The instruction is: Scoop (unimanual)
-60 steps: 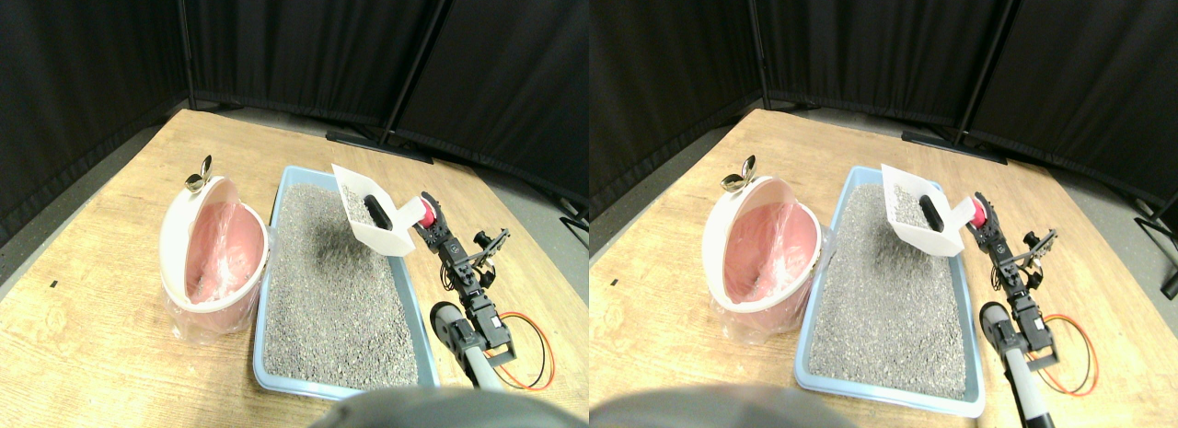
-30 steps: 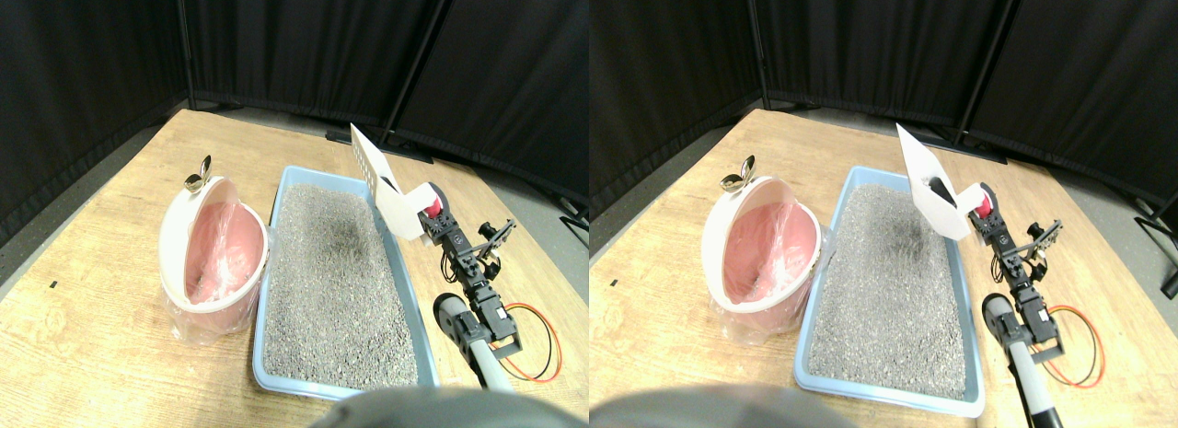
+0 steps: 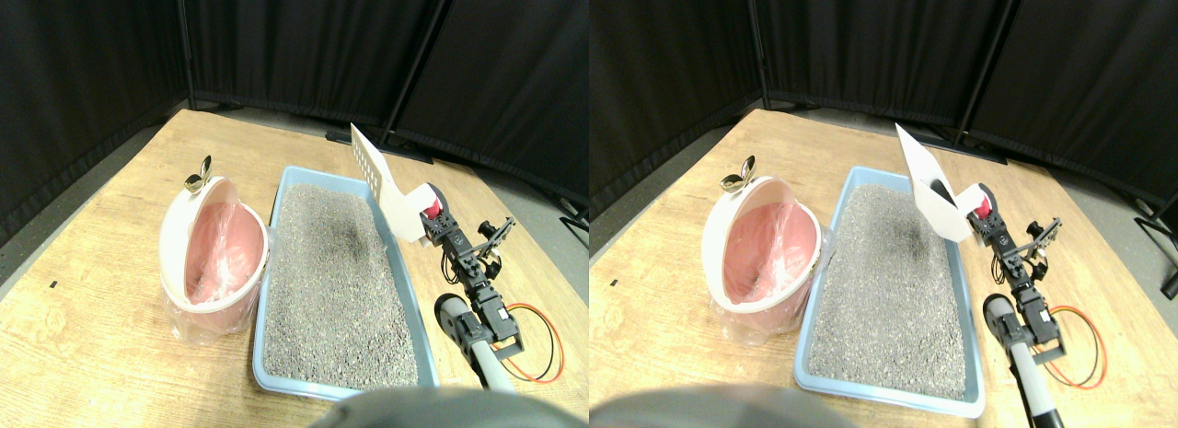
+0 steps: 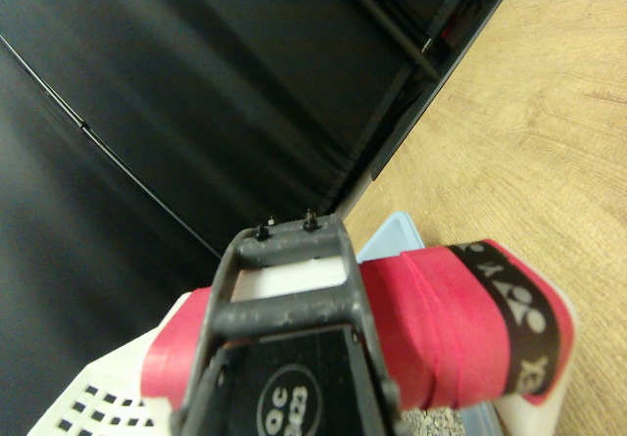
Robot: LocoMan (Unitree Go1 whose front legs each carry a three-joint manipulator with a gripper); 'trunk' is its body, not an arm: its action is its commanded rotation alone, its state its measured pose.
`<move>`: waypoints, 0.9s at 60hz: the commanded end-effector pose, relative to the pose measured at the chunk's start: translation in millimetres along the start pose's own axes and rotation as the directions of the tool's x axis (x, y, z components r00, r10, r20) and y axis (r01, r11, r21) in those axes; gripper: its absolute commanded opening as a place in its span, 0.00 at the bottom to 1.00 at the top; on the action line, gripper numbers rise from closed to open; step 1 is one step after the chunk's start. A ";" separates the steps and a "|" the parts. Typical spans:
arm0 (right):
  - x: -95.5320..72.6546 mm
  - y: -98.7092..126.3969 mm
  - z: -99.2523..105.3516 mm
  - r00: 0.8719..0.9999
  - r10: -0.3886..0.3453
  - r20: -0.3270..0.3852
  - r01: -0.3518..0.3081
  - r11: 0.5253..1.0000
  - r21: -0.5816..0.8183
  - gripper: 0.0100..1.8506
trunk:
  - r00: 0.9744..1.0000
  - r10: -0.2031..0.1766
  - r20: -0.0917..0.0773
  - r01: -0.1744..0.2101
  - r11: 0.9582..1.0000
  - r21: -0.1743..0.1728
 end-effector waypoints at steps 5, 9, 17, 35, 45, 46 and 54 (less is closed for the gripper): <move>2.2 8.4 1.5 0.998 0.049 0.026 -0.050 0.999 0.003 0.02 | 1.000 0.006 -0.002 -0.006 1.000 -0.021; 1.8 8.9 1.3 0.999 0.038 0.030 -0.038 0.999 0.004 0.02 | 1.000 0.006 -0.002 -0.006 1.000 -0.021; 2.6 8.6 1.6 0.999 0.041 0.027 -0.041 0.999 0.020 0.02 | 1.000 0.006 -0.002 -0.006 1.000 -0.022; 1.8 15.3 3.7 0.996 0.074 0.050 -0.065 0.984 -0.163 0.02 | 1.000 0.017 0.000 -0.017 0.999 -0.029; 2.6 28.0 11.6 0.996 0.083 0.035 -0.065 0.937 -0.344 0.02 | 1.000 0.023 0.003 -0.023 0.999 -0.034; 2.6 28.0 11.6 0.996 0.083 0.035 -0.065 0.937 -0.344 0.02 | 1.000 0.023 0.003 -0.023 0.999 -0.034; 4.3 34.7 14.6 0.997 0.074 0.022 -0.058 0.905 -0.421 0.02 | 1.000 0.029 0.007 -0.029 0.999 -0.037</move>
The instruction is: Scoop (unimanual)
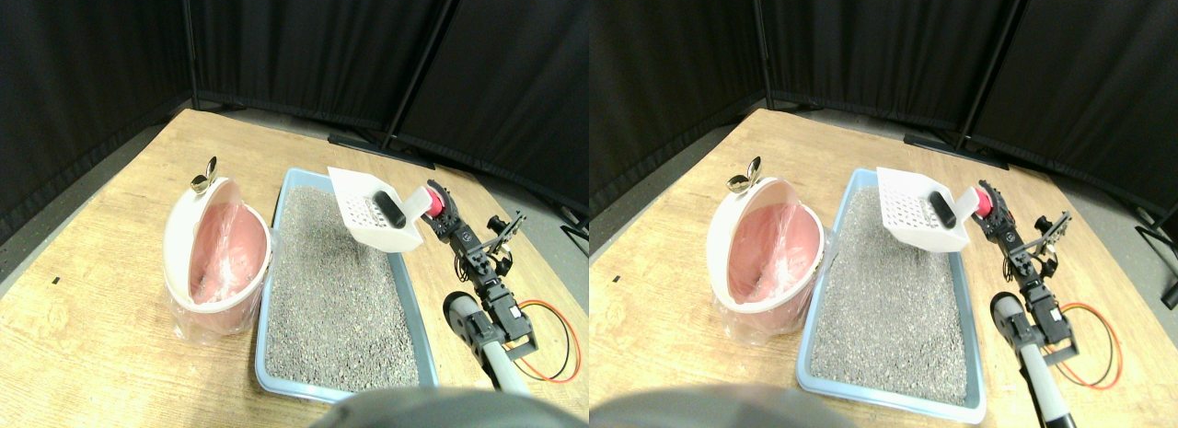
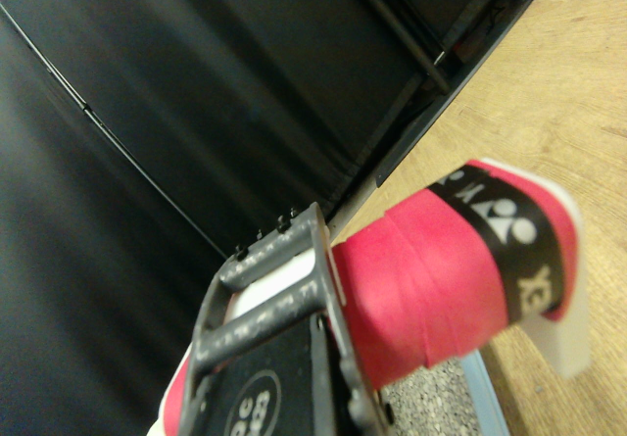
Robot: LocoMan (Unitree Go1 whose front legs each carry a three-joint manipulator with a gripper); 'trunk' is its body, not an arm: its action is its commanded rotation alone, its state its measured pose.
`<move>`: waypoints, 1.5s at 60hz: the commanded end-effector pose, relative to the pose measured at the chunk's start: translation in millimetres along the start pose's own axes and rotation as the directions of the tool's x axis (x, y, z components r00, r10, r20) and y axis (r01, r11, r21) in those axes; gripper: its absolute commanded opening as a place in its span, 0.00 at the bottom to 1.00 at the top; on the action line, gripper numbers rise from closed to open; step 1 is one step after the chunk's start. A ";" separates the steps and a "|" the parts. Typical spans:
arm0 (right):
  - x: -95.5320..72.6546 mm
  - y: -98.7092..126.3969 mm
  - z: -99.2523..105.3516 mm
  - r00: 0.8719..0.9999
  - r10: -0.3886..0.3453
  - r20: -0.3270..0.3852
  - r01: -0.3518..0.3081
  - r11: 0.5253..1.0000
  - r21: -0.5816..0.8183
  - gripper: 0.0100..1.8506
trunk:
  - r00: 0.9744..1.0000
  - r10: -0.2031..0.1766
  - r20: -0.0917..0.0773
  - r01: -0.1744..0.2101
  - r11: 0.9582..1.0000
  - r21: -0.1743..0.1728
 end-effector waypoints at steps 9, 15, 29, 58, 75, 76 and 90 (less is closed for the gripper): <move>4.9 14.7 14.3 0.998 0.062 0.020 -0.059 0.993 -0.105 0.02 | 1.000 0.028 0.004 -0.028 0.999 -0.029; 6.3 18.0 15.4 0.999 0.052 -0.005 -0.053 0.989 -0.140 0.02 | 0.999 0.044 0.006 -0.044 0.998 -0.037; 10.7 27.3 15.4 0.995 0.086 -0.058 -0.095 0.979 -0.182 0.02 | 0.998 0.068 0.012 -0.067 0.996 -0.052; 18.4 47.9 9.1 0.974 0.176 -0.140 -0.200 0.961 -0.190 0.04 | 0.992 0.123 0.016 -0.121 0.989 -0.087; 21.3 61.5 -0.1 0.966 0.190 -0.174 -0.222 0.957 -0.186 0.02 | 0.988 0.152 0.018 -0.149 0.983 -0.108; 21.3 61.5 -0.1 0.966 0.190 -0.174 -0.222 0.957 -0.186 0.02 | 0.988 0.154 0.018 -0.151 0.982 -0.109; 29.6 68.6 -7.9 0.947 0.245 -0.208 -0.283 0.942 -0.178 0.02 | 0.983 0.181 0.014 -0.178 0.976 -0.129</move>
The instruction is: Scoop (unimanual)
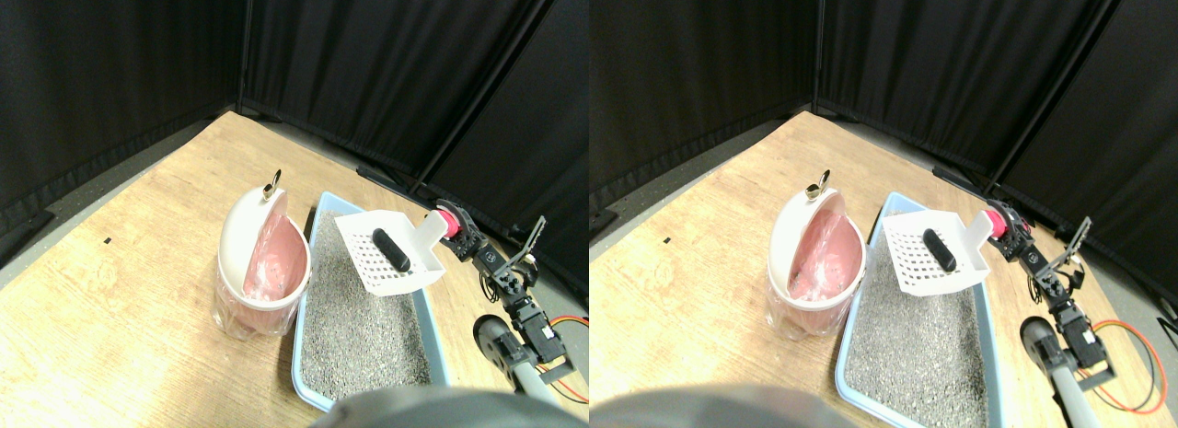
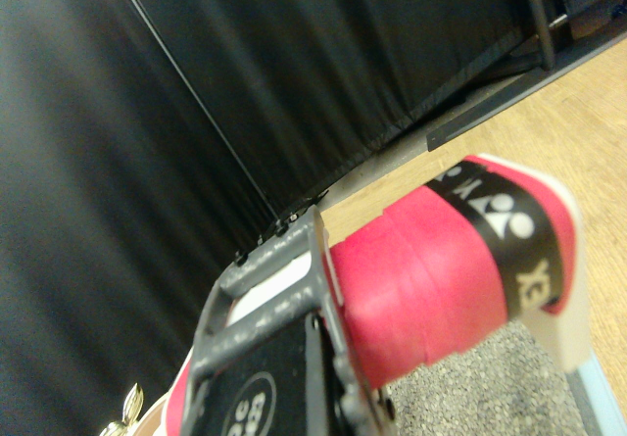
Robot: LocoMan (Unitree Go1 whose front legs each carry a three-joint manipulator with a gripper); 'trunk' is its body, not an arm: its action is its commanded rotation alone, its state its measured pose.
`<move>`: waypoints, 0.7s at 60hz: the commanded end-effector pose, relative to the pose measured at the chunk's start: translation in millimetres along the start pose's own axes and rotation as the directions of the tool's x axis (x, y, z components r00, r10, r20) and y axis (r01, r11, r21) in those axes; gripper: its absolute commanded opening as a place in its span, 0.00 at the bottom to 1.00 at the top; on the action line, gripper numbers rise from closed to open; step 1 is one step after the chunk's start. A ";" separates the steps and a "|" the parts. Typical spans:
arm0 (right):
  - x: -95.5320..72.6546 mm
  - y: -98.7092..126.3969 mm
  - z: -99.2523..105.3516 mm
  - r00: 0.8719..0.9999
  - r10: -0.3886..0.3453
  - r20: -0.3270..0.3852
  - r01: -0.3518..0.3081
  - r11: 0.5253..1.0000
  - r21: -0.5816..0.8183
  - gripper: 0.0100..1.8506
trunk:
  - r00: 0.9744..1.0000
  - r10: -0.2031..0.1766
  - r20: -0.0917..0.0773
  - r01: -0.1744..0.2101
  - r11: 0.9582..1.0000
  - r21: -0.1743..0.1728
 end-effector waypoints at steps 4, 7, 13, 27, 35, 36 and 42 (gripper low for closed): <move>4.8 4.4 4.3 0.999 0.022 0.031 -0.022 1.000 0.006 0.02 | 0.999 0.039 -0.022 -0.039 0.999 -0.004; 6.1 5.5 3.8 1.000 0.019 0.025 -0.019 1.000 0.000 0.02 | 0.999 0.045 -0.023 -0.045 0.999 -0.007; 11.4 12.2 2.5 1.000 0.013 0.001 -0.013 0.999 -0.045 0.02 | 0.998 0.057 -0.023 -0.057 0.998 -0.015; 20.2 20.0 -1.3 1.000 -0.004 -0.031 0.001 0.997 -0.076 0.02 | 0.997 0.073 -0.017 -0.074 0.997 -0.026; 24.1 21.6 -2.7 0.999 -0.008 -0.043 0.004 0.996 -0.086 0.02 | 0.997 0.080 -0.007 -0.080 0.996 -0.030; 24.9 21.8 -2.9 0.999 -0.006 -0.043 0.002 0.996 -0.087 0.02 | 0.997 0.080 -0.006 -0.080 0.996 -0.031; 27.6 23.6 -2.2 0.999 0.005 -0.049 -0.010 0.994 -0.105 0.02 | 0.997 0.082 -0.007 -0.082 0.996 -0.032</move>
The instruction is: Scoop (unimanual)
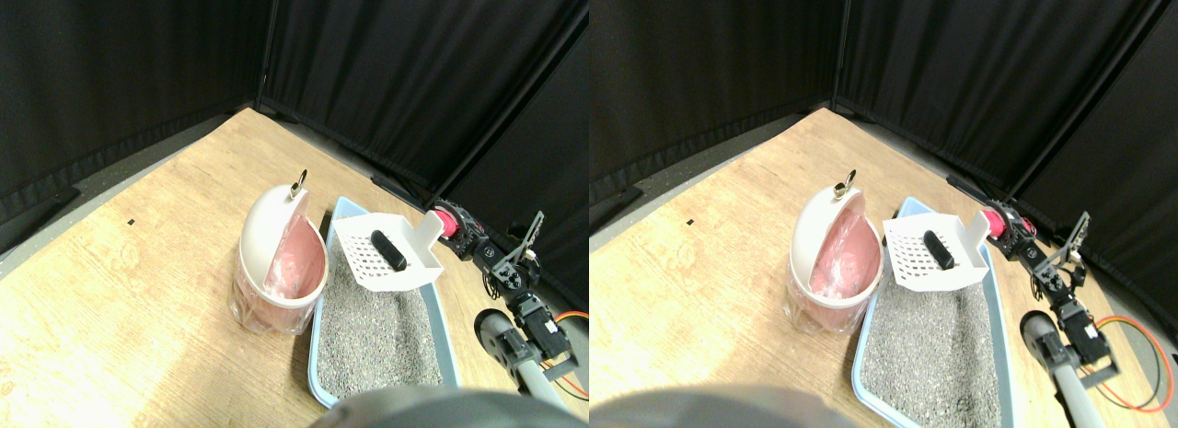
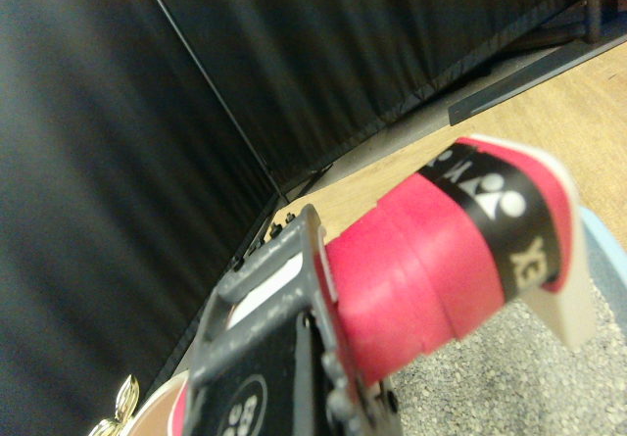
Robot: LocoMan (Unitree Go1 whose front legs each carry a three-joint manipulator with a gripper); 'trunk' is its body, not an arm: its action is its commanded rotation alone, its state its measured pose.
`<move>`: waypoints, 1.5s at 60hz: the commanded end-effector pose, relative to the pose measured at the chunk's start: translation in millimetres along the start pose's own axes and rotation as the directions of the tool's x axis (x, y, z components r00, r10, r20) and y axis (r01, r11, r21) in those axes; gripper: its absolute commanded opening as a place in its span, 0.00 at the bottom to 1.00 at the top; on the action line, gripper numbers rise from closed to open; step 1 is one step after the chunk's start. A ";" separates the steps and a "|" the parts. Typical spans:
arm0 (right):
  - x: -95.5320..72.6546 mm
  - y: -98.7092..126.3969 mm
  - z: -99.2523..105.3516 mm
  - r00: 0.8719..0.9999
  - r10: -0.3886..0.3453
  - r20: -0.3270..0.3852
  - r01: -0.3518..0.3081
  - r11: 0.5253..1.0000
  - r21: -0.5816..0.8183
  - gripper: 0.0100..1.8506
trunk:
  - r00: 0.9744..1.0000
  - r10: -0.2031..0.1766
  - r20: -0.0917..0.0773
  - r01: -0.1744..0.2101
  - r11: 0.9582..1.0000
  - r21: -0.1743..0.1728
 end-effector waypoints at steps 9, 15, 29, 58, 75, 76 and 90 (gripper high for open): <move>7.4 7.9 9.1 0.997 0.063 0.037 -0.061 0.997 -0.036 0.02 | 1.000 0.021 0.012 -0.021 1.000 -0.005; 8.7 10.1 10.5 0.998 0.065 0.028 -0.063 0.997 -0.053 0.02 | 1.000 0.024 0.014 -0.024 1.000 -0.009; 12.2 13.7 12.4 0.998 0.065 -0.009 -0.066 0.986 -0.155 0.02 | 1.000 0.027 0.017 -0.027 1.000 -0.016; 15.2 29.9 26.8 0.994 0.061 -0.086 -0.083 0.956 -0.282 0.02 | 0.999 0.033 0.026 -0.032 0.999 -0.031; 17.5 34.4 34.3 0.994 0.056 -0.096 -0.086 0.935 -0.345 0.02 | 0.999 0.033 0.025 -0.032 0.999 -0.035; 17.6 35.0 34.7 0.994 0.058 -0.096 -0.088 0.933 -0.348 0.02 | 0.999 0.033 0.025 -0.032 0.999 -0.035; 20.1 40.3 33.2 0.993 0.038 -0.116 -0.081 0.918 -0.388 0.02 | 0.999 0.035 0.021 -0.034 0.999 -0.039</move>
